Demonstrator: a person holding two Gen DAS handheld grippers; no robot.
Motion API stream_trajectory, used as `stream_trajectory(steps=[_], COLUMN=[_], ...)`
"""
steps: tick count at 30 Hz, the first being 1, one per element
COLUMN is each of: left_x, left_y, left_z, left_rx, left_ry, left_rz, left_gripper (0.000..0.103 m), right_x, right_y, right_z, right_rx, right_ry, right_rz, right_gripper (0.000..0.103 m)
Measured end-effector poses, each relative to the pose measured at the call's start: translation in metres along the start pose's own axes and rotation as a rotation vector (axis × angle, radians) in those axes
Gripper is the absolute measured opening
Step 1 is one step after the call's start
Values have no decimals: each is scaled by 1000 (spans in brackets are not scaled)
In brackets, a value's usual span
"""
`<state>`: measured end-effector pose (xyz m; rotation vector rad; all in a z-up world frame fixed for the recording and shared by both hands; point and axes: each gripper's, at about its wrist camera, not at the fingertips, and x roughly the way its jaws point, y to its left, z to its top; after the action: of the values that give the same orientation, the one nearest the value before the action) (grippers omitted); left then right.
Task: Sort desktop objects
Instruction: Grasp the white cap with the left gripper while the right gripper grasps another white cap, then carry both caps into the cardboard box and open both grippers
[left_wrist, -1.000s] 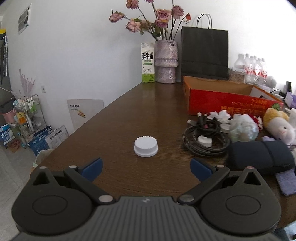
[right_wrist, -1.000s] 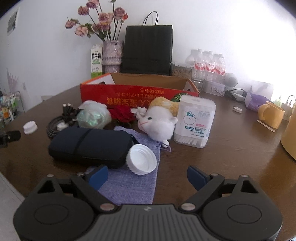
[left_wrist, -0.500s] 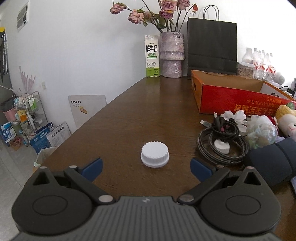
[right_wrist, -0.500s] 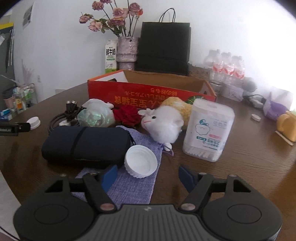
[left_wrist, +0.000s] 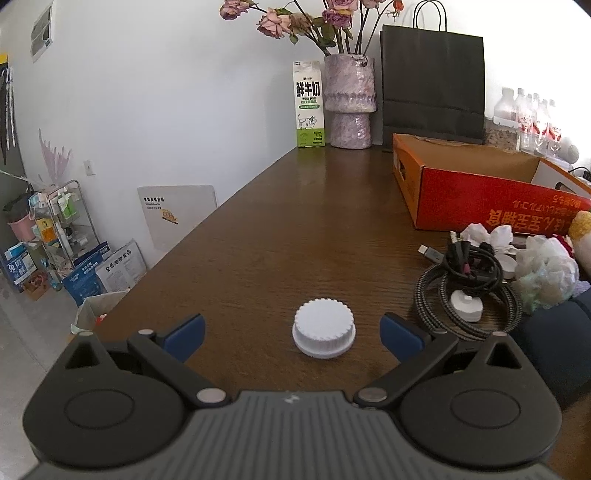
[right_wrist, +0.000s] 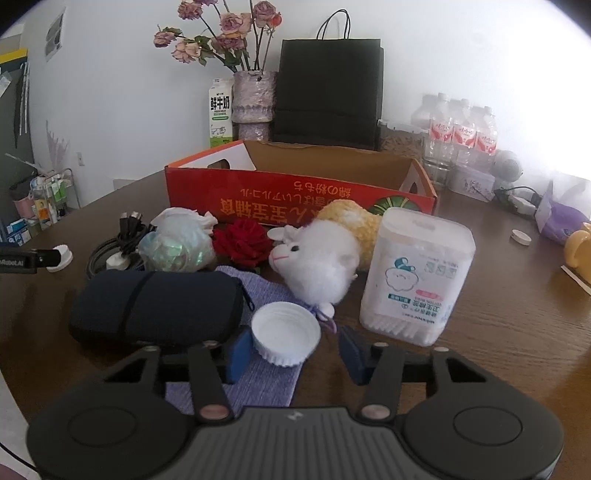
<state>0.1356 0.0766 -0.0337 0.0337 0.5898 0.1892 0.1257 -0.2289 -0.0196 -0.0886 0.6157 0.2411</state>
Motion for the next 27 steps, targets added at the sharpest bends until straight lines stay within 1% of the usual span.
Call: stream_trajectory(steps=[3, 7, 8, 9, 11, 12, 13, 14, 18, 22, 27], left_x=[5, 11, 13, 15, 18, 18, 18, 17, 14, 9, -1], left_y=[1, 2, 3, 3, 4, 4, 4, 3, 1, 2, 2], left_z=[2, 3, 3, 3, 2, 2, 2, 3, 2, 2, 9], left_rx=[5, 8, 7, 7, 3, 3, 6, 8, 20, 11, 9], left_ry=[11, 24, 28, 34, 42, 39, 38, 37, 34, 31, 1], left_rz=[-7, -22, -28, -35, -51, -62, -74, -85, -95, -103, -113], left_gripper=[99, 87, 80, 77, 67, 64, 51, 41, 41, 41, 41], right_x=[4, 5, 5, 6, 7, 7, 7, 7, 5, 3, -8], right_y=[-2, -1, -1, -1, -1, 0, 0, 0, 2, 2, 2], right_z=[1, 2, 2, 2, 1, 1, 1, 1, 1, 2, 5], right_rx=[16, 23, 24, 26, 29, 31, 34, 36, 35, 39, 37], right_ry=[3, -6, -6, -4, -3, -2, -3, -3, -5, -12, -41], right_rz=[5, 2, 2, 1, -1, -2, -3, -4, -5, -13, -17], right_gripper=[39, 39, 39, 39, 39, 39, 39, 39, 39, 39, 39])
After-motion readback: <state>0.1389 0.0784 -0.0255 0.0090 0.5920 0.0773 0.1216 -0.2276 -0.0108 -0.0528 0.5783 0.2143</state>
